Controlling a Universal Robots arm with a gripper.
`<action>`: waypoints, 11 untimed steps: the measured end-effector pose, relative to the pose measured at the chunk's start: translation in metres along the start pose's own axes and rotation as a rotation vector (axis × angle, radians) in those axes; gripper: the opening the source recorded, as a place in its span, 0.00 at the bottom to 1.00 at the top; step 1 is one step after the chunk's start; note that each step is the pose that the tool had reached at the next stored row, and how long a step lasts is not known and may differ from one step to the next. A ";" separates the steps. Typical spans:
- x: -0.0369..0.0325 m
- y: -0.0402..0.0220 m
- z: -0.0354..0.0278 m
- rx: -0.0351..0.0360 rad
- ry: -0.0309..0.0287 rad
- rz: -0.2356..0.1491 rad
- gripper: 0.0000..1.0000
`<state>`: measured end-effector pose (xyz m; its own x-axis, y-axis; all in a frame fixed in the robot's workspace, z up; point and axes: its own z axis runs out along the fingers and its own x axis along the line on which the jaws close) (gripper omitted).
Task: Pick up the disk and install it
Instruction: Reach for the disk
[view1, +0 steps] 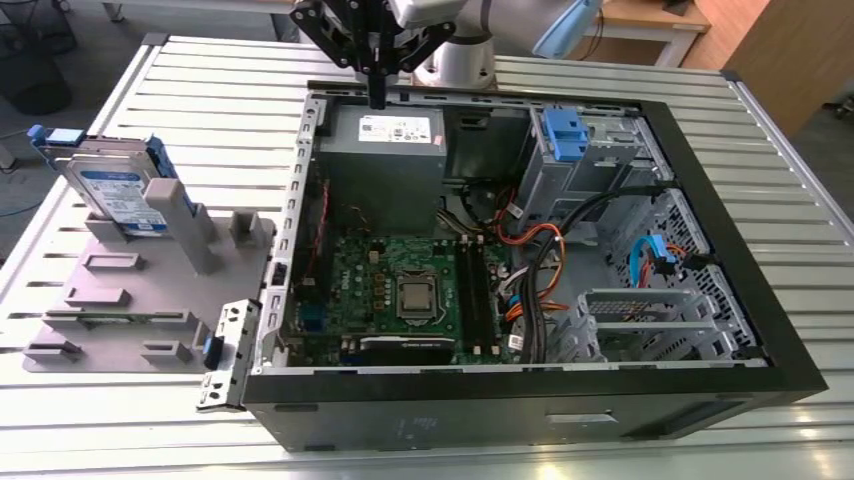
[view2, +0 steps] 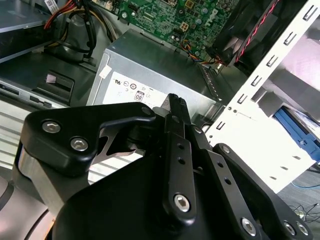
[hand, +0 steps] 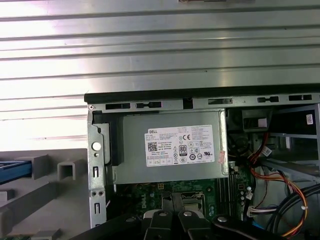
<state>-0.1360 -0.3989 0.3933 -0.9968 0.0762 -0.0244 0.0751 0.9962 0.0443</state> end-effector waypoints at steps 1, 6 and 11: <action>0.0002 0.0000 0.0000 0.0000 0.0000 0.000 0.11; 0.0031 -0.0003 -0.0001 0.0000 -0.0002 0.000 0.11; 0.0062 -0.0004 -0.0002 0.0001 -0.0002 0.000 0.11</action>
<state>-0.1423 -0.3989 0.3933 -0.9968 0.0762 -0.0246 0.0751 0.9962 0.0443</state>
